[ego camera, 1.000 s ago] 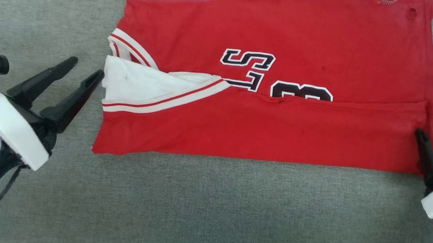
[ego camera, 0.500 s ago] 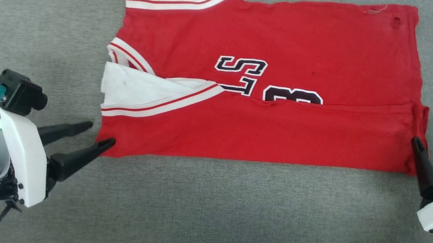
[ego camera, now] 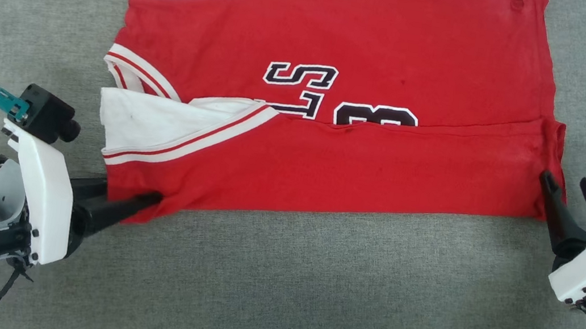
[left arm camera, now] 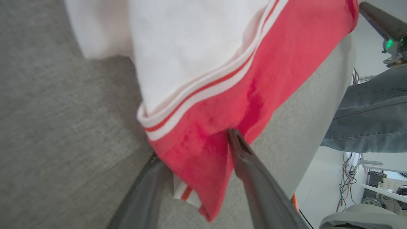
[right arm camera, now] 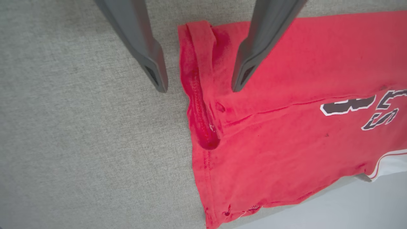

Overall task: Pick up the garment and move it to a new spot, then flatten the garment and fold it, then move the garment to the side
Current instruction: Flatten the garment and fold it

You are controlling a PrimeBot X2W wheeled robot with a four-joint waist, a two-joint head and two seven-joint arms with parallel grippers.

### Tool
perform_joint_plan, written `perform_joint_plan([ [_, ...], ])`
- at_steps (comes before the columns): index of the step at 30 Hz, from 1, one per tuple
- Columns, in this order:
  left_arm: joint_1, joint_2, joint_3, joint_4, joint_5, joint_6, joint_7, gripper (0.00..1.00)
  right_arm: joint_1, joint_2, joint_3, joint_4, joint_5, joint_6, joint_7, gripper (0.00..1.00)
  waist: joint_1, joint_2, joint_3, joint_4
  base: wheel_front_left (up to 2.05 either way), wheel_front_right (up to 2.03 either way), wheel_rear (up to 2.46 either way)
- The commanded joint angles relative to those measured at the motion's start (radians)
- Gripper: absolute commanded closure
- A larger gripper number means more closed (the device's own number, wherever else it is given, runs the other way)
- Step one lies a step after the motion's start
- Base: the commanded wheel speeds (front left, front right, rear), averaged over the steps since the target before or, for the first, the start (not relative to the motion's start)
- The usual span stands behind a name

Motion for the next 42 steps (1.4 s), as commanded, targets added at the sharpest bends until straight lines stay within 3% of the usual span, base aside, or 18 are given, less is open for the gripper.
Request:
perform_joint_plan([
  [1, 0.039, -0.049, -0.046, 0.009, -0.004, 0.006, 0.022, 0.96, -0.010, -0.006, 0.006, -0.002, -0.003, 0.000, 0.006, 0.00, 0.0000, -0.0001, 0.004, -0.003, 0.00, 0.00, 0.00],
  [2, 0.036, -0.048, -0.044, 0.005, -0.005, 0.006, 0.017, 1.00, -0.014, -0.012, 0.009, -0.003, -0.005, 0.000, 0.009, 0.00, 0.0000, -0.0001, 0.005, -0.003, 0.00, 0.00, 0.00],
  [8, 0.023, -0.029, -0.040, -0.024, 0.003, 0.005, -0.011, 1.00, -0.028, -0.085, 0.074, 0.004, -0.036, 0.000, 0.140, 0.00, 0.0000, -0.0001, 0.012, 0.005, 0.00, 0.00, 0.00],
  [14, 0.007, -0.040, -0.040, -0.043, 0.019, 0.005, -0.044, 1.00, -0.077, -0.114, 0.121, 0.078, -0.032, 0.000, 0.256, 0.00, 0.0000, -0.0001, 0.027, 0.028, 0.00, 0.00, 0.00],
  [15, 0.004, -0.045, -0.040, -0.043, 0.020, 0.005, -0.051, 1.00, -0.085, -0.113, 0.119, 0.092, -0.033, 0.000, 0.266, 0.43, 0.0000, -0.0001, 0.028, 0.034, 0.00, 0.00, 0.00],
  [16, 0.003, -0.050, -0.040, -0.043, 0.021, 0.005, -0.056, 1.00, -0.090, -0.114, 0.123, 0.101, -0.029, 0.000, 0.274, 0.67, 0.0000, -0.0001, 0.028, 0.039, 0.00, 0.00, 0.00],
  [17, 0.003, -0.055, -0.041, -0.042, 0.023, 0.005, -0.063, 1.00, -0.093, -0.114, 0.125, 0.108, -0.024, 0.000, 0.279, 1.00, 0.0000, -0.0001, 0.028, 0.045, 0.00, 0.00, 0.00],
  [24, 0.033, -0.058, -0.042, -0.055, 0.041, 0.005, -0.149, 1.00, -0.060, -0.142, 0.086, 0.095, -0.009, 0.000, 0.282, 1.00, 0.0000, -0.0001, -0.007, 0.071, 0.00, 0.00, 0.00],
  [38, 0.179, 0.028, -0.054, -0.190, 0.093, 0.004, -0.285, 1.00, 0.146, -0.201, 0.017, -0.077, 0.065, 0.000, 0.372, 1.00, 0.0000, -0.0001, -0.061, 0.106, 0.00, 0.00, 0.00],
  [39, 0.198, 0.023, -0.056, -0.195, 0.096, 0.004, -0.299, 1.00, 0.169, -0.197, 0.001, -0.099, 0.066, 0.000, 0.369, 0.84, 0.0000, -0.0001, -0.065, 0.111, 0.00, 0.00, 0.00],
  [40, 0.204, 0.018, -0.056, -0.195, 0.097, 0.004, -0.306, 1.00, 0.177, -0.195, -0.006, -0.108, 0.062, 0.000, 0.359, 0.62, 0.0000, -0.0001, -0.068, 0.113, 0.00, 0.00, 0.00],
  [41, 0.207, 0.014, -0.057, -0.191, 0.101, 0.004, -0.317, 0.83, 0.184, -0.192, -0.010, -0.119, 0.057, 0.000, 0.347, 0.24, 0.0000, -0.0001, -0.070, 0.114, 0.00, 0.00, 0.00],
  [42, 0.207, 0.014, -0.057, -0.191, 0.101, 0.004, -0.317, 0.83, 0.184, -0.192, -0.010, -0.119, 0.057, 0.000, 0.347, 0.24, 0.0000, -0.0001, -0.070, 0.114, 0.00, 0.00, 0.00],
])
